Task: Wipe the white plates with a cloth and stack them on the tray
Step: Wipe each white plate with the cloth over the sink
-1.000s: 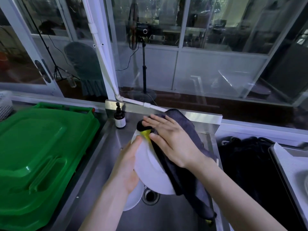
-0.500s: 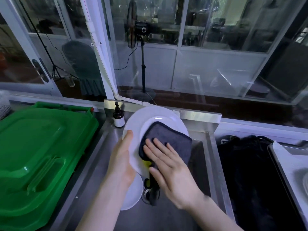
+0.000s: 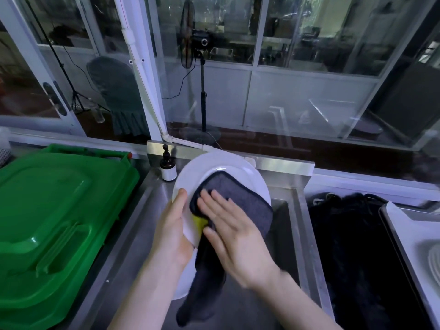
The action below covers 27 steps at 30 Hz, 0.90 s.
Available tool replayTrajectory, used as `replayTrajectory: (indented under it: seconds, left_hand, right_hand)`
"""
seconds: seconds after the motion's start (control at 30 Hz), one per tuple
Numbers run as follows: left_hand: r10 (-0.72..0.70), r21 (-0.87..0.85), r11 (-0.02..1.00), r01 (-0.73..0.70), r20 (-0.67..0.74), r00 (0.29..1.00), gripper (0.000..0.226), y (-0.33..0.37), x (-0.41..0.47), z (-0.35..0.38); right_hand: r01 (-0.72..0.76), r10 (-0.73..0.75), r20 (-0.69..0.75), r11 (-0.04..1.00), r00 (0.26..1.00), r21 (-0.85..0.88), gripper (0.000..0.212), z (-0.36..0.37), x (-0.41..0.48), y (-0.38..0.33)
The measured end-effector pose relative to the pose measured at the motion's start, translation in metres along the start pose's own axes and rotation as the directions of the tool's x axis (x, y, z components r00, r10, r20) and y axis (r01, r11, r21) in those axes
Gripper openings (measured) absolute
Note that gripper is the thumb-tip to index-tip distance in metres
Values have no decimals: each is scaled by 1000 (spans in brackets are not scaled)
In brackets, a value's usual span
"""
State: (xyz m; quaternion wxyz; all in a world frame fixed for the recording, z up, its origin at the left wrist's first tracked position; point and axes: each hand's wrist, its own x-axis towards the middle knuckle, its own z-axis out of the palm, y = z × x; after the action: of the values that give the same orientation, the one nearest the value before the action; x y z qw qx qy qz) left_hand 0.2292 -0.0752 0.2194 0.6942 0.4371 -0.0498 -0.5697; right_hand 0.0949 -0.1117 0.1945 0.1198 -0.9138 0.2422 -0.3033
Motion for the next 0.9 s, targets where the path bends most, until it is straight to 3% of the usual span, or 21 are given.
replayTrajectory:
  seconds: [0.17,0.27,0.37,0.47,0.6,0.77,0.9]
  left_hand:
    - [34,0,999,-34,-35,999,49,-1,-1,2]
    - [115,-7,993,-116,-62,991,62,8,2,-7]
    - [117,-13,993,-118,-44,992,76,7,5,-12]
    - [40,-20,999,-41,-37,999,62,-1,5,-6]
    - [28,2,1000,-28,-43,999,45,-16,6,0]
    - [85,46,996,-81,-108,990,47,-12,8,-8]
    - [126,91,989,-116,-117,985,45,-8,11,-15]
  right_hand:
    - [-212,211,-31,977,977,-19,46,-13,32,19]
    - [-272,273,-107,962,956,22,44,-14,4,24]
    - [-126,126,-25,992,992,23,45,-5,-30,13]
    - [-4,3,33,999,999,33,45,2,-26,5]
    - [-142,141,15,987,990,70,45,-6,19,15]
    - [-297,298,4,951,955,89,45,-17,22,45]
    - [-348,375,-32,886,927,307,43,-13,-19,35]
